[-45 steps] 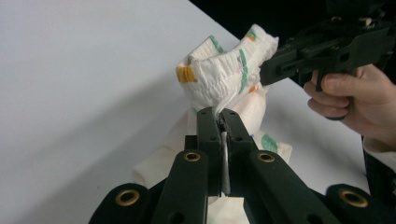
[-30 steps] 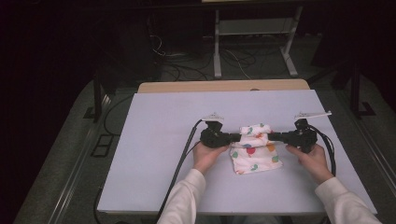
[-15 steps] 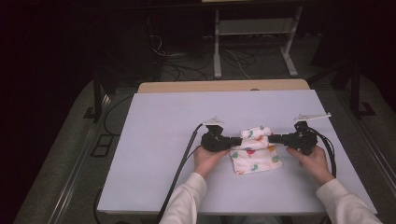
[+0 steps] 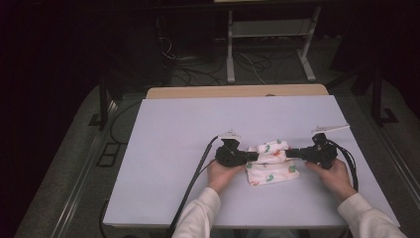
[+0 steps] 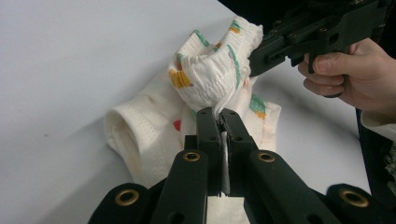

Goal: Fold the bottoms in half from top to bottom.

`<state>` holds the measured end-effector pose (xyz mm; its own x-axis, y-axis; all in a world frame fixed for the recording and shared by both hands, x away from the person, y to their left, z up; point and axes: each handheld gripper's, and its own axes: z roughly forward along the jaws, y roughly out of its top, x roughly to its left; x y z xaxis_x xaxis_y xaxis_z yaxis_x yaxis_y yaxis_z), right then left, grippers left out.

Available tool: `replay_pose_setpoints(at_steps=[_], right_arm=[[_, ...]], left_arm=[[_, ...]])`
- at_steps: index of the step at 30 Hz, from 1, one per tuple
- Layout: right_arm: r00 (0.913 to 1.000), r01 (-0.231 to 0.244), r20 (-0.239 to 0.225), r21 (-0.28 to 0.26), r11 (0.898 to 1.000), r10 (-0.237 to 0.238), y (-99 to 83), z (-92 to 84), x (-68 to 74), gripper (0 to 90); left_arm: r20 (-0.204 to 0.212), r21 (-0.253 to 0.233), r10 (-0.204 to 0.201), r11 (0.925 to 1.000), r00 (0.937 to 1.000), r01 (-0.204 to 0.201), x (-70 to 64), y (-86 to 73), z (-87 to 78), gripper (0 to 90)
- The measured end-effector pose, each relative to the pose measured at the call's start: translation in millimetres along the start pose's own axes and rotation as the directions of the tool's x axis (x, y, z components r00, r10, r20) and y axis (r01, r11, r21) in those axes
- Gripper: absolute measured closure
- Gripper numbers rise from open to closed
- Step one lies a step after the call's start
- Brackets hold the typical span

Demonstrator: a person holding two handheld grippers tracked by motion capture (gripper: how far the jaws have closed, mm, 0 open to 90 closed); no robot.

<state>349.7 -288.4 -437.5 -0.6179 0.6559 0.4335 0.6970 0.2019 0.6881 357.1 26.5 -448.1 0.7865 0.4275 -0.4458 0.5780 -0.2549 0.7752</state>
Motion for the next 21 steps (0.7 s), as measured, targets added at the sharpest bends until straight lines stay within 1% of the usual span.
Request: replay_pose_setpoints(at_steps=[1, 4, 9, 12, 15, 19, 21], right_arm=[[1.0, -0.005, -0.001, 0.003, 1.0, 0.005, -0.6, 0.0, -0.3, 85.7], [0.9999, -0.014, -0.003, 0.015, 1.0, 0.014, -3.2, 0.0, -0.8, 84.5], [0.9995, -0.03, 0.002, 0.026, 0.999, 0.03, -6.5, -0.5, -0.2, 79.7], [0.999, -0.042, 0.015, 0.025, 0.999, 0.042, -8.2, -1.1, 0.5, 72.7], [0.9988, -0.037, 0.031, 0.015, 0.999, 0.037, -8.6, -1.7, 2.0, 61.0], [0.9986, -0.046, 0.025, -0.01, 0.999, 0.047, -5.9, -3.9, 4.7, 47.7], [0.9985, -0.05, 0.021, -0.028, 0.998, 0.05, -4.0, -5.8, 5.7, 44.8]], left_arm=[[0.006, -0.005, -0.006, 1.0, 1.0, 0.006, -0.5, -1.4, 0.5, 87.1], [0.005, 0.004, 0.01, 0.9999, 0.9999, -0.01, -1.7, -4.0, 1.9, 87.1], [0.008, 0.017, 0.02, 0.9997, 0.9998, -0.02, -3.3, -8.1, 3.9, 87.1], [0.0, 0.034, 0.042, 0.9985, 0.9991, -0.042, -4.0, -9.9, 4.9, 87.1], [-0.003, 0.042, 0.053, 0.9977, 0.9986, -0.053, -4.8, -10.7, 5.6, 87.1], [-0.003, 0.035, 0.053, 0.998, 0.9986, -0.053, -4.8, -10.4, 5.2, 87.1], [-0.004, 0.036, 0.056, 0.9978, 0.9984, -0.055, -5.0, -10.2, 5.0, 87.1]])
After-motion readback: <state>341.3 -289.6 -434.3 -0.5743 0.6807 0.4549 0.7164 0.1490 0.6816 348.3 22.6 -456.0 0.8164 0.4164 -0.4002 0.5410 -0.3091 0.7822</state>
